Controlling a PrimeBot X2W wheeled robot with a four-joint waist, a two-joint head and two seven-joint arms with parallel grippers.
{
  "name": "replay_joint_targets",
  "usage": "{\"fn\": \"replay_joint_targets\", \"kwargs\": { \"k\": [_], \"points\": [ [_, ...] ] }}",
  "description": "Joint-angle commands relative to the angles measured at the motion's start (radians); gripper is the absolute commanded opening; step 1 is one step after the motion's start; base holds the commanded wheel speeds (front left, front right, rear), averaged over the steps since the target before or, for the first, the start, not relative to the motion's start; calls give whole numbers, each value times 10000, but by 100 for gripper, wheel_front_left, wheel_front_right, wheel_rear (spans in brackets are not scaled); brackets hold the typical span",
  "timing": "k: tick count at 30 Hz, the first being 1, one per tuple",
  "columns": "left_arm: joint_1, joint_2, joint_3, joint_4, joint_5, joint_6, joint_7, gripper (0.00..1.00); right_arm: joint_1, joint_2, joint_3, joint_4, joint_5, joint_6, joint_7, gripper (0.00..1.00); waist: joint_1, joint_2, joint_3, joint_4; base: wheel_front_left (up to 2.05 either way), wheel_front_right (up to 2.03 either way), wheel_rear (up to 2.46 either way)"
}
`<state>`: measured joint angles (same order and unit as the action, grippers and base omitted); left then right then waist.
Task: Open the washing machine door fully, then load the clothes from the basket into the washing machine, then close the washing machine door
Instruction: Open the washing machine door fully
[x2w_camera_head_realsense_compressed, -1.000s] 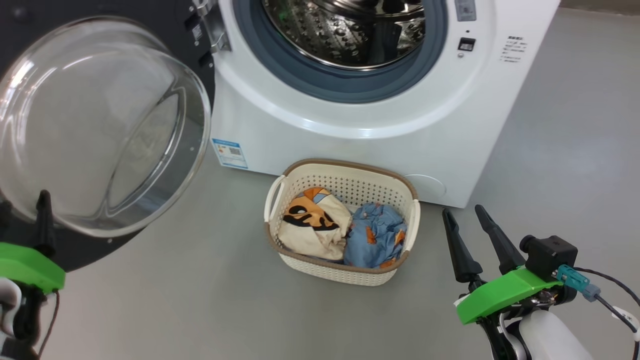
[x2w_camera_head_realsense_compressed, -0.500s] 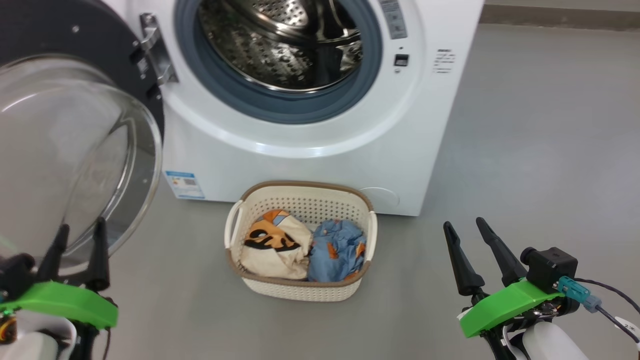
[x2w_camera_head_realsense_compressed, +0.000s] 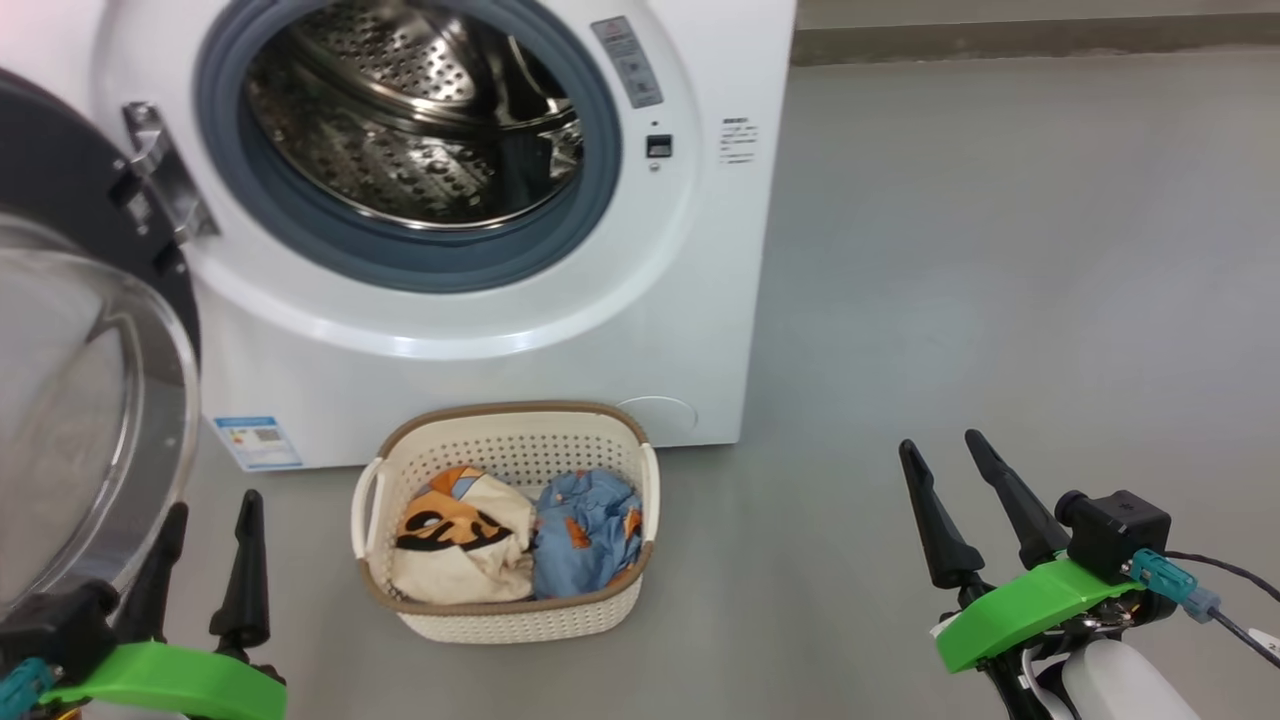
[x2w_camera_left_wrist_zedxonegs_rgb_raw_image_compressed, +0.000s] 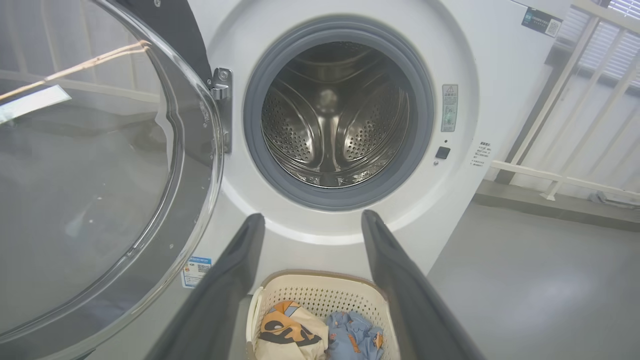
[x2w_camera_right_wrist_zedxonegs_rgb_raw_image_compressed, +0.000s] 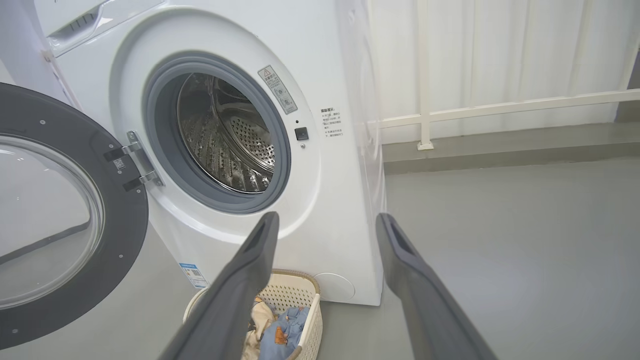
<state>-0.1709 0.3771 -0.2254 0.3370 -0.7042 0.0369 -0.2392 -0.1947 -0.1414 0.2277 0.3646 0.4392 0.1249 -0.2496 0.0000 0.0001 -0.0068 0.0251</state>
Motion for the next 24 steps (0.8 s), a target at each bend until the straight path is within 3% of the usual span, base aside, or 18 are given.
{"fn": "replay_joint_targets", "kwargs": {
  "k": [1, 24],
  "points": [
    [-127, 235, 410, -380, 70, 66, -148, 100, -193, -149, 238, -286, 4, 58, -122, 100, 0, -1, -54, -354, 0, 0, 0],
    [409, -113, 710, -993, 265, 16, -218, 100, -339, -306, 147, -313, -106, 58, -122, 100, 0, -1, 55, -1036, 0, 0, 0]
  ]
}}
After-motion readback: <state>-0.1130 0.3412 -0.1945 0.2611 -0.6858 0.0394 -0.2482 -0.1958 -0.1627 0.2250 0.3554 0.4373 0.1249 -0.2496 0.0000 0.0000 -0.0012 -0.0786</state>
